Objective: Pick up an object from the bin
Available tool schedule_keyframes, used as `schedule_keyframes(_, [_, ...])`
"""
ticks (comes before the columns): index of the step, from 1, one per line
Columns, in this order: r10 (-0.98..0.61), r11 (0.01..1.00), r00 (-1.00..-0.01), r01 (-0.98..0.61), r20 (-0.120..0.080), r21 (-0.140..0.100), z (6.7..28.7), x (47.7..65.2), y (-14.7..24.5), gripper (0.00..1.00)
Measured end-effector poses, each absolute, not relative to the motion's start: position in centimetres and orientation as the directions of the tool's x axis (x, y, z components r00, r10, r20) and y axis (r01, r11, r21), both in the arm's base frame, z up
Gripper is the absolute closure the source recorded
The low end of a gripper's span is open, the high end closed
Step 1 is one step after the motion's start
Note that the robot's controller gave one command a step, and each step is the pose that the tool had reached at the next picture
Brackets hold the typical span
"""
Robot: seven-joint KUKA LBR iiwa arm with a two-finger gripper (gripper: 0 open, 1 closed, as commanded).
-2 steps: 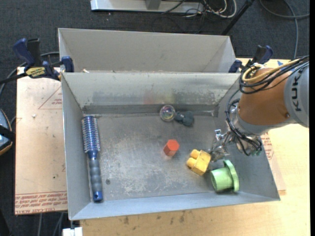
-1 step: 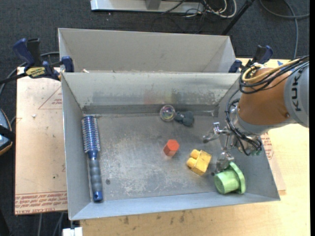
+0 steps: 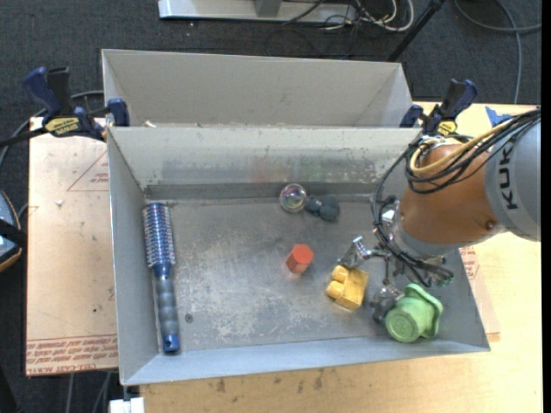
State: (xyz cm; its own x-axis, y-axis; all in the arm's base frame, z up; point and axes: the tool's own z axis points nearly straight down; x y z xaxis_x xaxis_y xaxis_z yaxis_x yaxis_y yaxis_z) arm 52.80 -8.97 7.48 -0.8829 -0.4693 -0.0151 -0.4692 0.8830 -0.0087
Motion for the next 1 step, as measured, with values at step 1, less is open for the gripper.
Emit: schedule_keyframes(1, [-0.544,0.839,-0.839,-0.544,-0.007,-0.005,7.63,53.61,-6.98,0.0])
